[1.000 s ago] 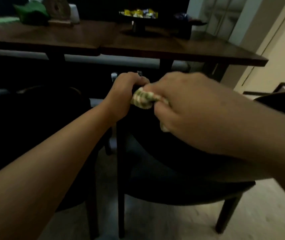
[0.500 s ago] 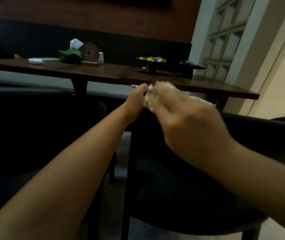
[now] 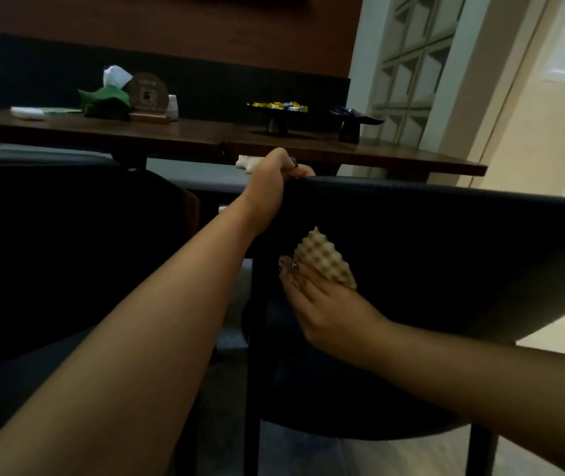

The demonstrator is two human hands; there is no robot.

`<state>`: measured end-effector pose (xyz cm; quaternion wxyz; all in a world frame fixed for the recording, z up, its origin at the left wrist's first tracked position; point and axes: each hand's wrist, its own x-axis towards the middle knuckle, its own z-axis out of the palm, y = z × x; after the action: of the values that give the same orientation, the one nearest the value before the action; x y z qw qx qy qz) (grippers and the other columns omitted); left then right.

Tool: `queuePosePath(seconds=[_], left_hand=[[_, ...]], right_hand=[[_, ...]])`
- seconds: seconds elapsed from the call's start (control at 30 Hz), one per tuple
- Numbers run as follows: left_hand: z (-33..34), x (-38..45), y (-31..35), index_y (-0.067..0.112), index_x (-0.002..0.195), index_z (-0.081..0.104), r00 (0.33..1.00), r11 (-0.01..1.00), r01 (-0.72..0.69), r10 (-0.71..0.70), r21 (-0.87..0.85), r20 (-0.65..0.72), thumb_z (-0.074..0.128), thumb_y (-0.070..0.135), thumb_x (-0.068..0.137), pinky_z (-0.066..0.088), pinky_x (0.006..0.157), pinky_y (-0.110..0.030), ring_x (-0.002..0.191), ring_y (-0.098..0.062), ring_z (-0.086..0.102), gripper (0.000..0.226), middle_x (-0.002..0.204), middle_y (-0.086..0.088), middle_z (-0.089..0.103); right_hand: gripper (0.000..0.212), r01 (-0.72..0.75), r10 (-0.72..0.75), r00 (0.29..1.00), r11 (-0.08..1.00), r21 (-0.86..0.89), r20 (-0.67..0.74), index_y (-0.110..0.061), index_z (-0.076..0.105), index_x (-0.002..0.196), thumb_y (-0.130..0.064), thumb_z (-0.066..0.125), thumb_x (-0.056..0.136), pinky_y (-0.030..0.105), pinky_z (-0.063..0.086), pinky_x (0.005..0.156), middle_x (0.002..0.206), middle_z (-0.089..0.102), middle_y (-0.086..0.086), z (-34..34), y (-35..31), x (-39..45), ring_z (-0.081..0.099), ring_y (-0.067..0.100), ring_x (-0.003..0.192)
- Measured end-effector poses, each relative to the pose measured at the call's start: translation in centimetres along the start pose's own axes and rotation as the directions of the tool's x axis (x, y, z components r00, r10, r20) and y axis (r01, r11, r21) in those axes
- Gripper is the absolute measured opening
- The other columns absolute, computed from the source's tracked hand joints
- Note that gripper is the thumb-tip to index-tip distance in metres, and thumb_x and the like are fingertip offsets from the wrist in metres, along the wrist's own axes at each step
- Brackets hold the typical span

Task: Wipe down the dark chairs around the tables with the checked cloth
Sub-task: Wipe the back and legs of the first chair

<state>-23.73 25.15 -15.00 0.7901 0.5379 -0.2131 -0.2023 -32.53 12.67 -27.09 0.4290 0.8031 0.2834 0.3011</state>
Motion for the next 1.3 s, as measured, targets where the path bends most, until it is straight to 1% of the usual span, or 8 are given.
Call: queuePosePath(seconds=[0.3,0.43,0.57,0.7,0.87,0.97,1.1,1.3], left_hand=[[-1.1,0.7,-0.5,0.018,0.039,0.052,0.992,0.983,-0.12,0.113,0.136,0.061,0.031,0.015,0.092,0.039,0.057,-0.024,0.05,-0.01,0.049,0.057,0.047,0.004,0.05],[-1.6,1.0,-0.5,0.019,0.045,0.062,0.976,0.97,-0.161,0.129,0.183,0.174,0.03,0.022,0.094,0.037,0.077,-0.033,0.06,-0.011,0.049,0.058,0.058,0.003,0.052],[-1.4,0.7,-0.3,0.009,0.071,0.054,0.982,0.961,-0.13,0.09,0.246,0.169,0.029,0.035,0.099,0.035,0.068,-0.031,0.066,-0.016,0.043,0.045,0.072,-0.006,0.042],[-1.3,0.8,-1.0,0.013,0.062,0.051,0.973,0.92,-0.213,0.171,0.328,0.153,0.029,0.038,0.1,0.037,0.065,-0.031,0.058,-0.014,0.047,0.051,0.06,-0.001,0.047],[-0.5,0.7,-1.4,0.012,0.055,0.062,0.963,0.956,-0.252,0.233,0.15,0.132,0.032,0.029,0.102,0.045,0.056,-0.019,0.052,-0.01,0.058,0.059,0.054,0.001,0.06],[-0.3,0.4,-1.7,0.012,0.065,0.054,0.946,0.884,-0.323,0.305,0.337,0.108,0.033,0.026,0.103,0.044,0.066,-0.026,0.055,-0.003,0.057,0.046,0.058,0.005,0.056],[-0.3,-0.1,-1.6,0.014,0.089,0.052,0.92,0.785,-0.371,0.382,0.496,0.085,0.04,0.01,0.102,0.038,0.071,-0.005,0.071,0.019,0.05,0.018,0.086,0.013,0.042],[-0.3,0.5,-1.5,0.016,0.075,0.058,0.92,0.807,-0.344,0.393,0.479,-0.002,0.049,0.022,0.096,0.046,0.066,-0.021,0.068,-0.006,0.054,0.024,0.075,0.003,0.057]], right_hand=[[0.039,-0.36,0.359,0.897,0.932,0.046,-0.256,0.012,0.042,0.133,-0.004,0.027,0.102,0.053,0.022,0.115,0.139,0.044,0.031,-5.2,6.2,1.4,0.033,0.048,0.134],[0.044,-0.217,0.216,0.974,0.976,-0.009,-0.067,0.01,0.051,0.129,-0.01,0.029,0.097,0.054,0.024,0.112,0.134,0.049,0.032,-2.3,2.1,3.2,0.043,0.049,0.127],[0.046,-0.001,-0.009,0.971,0.999,0.045,0.239,0.005,0.042,0.138,-0.015,0.034,0.097,0.06,0.011,0.113,0.143,0.035,0.035,-1.2,0.3,3.8,0.03,0.051,0.133],[0.04,-0.103,0.092,0.985,0.992,0.068,0.146,0.003,0.071,0.104,-0.009,0.036,0.087,0.056,0.039,0.101,0.106,0.067,0.026,-3.8,2.4,2.9,0.06,0.047,0.105],[0.034,-0.331,0.33,0.905,0.943,0.04,-0.27,0.006,0.052,0.129,-0.008,0.039,0.101,0.051,0.021,0.115,0.134,0.05,0.029,-7.2,7.6,-0.1,0.037,0.046,0.132],[0.035,-0.289,0.279,0.933,0.957,-0.009,-0.228,0.008,0.049,0.131,-0.008,0.038,0.102,0.052,0.024,0.115,0.137,0.047,0.03,-5.2,5.5,-0.7,0.034,0.047,0.134],[0.042,-0.072,0.07,0.993,0.997,-0.018,-0.091,0.012,0.052,0.127,-0.009,0.028,0.1,0.054,0.025,0.114,0.133,0.049,0.032,-1.0,0.8,-1.3,0.037,0.05,0.13],[0.038,0.019,-0.022,0.999,0.998,0.067,0.041,0.007,0.067,0.111,-0.013,0.039,0.094,0.054,0.027,0.113,0.12,0.061,0.026,-0.8,0.0,-0.7,0.049,0.046,0.122]])
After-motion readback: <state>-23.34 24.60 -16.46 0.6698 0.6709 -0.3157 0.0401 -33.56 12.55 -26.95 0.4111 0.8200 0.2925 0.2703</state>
